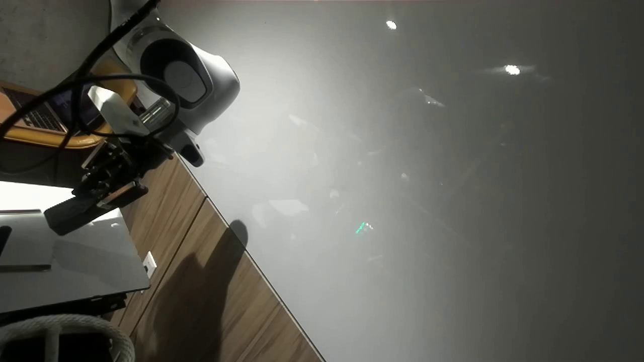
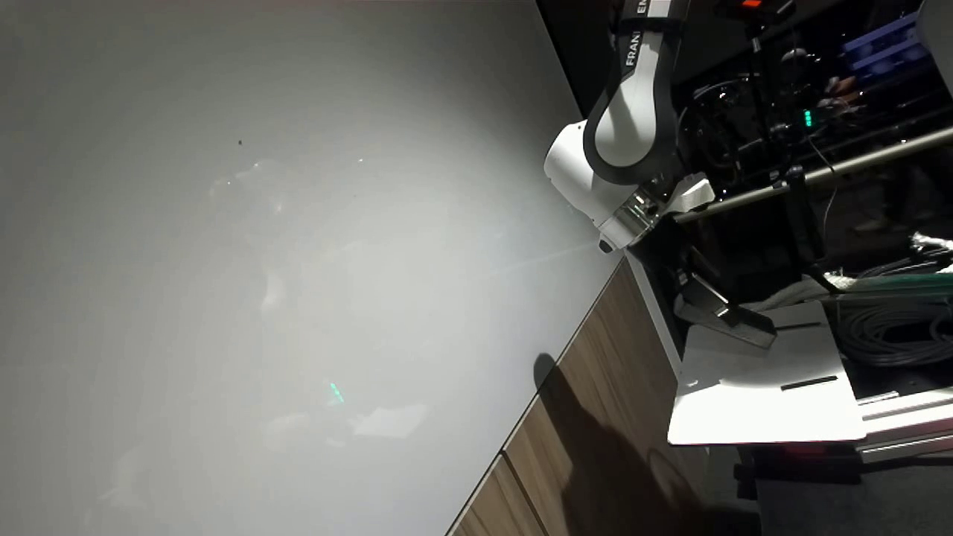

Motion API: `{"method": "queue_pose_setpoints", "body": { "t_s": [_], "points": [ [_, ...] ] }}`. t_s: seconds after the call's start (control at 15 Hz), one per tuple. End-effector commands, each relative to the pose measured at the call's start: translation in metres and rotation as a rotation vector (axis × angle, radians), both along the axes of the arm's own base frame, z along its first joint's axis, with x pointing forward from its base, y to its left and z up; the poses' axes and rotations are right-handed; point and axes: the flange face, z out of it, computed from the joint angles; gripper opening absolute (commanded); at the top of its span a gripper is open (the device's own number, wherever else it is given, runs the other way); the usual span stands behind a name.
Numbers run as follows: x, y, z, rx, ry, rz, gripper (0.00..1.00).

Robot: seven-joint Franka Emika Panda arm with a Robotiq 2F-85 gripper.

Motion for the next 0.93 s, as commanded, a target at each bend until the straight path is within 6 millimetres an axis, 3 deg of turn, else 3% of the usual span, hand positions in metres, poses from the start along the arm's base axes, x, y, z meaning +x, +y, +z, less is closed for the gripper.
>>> {"method": "queue_pose_setpoints", "body": {
  "t_s": [0.0, 0.87],
  "points": [
    [0.005, -0.001, 0.0, 0.027, -0.001, -0.004, 0.28],
    [0.017, -0.005, -0.004, 0.026, -0.082, 0.022, 0.28]
  ]
}}
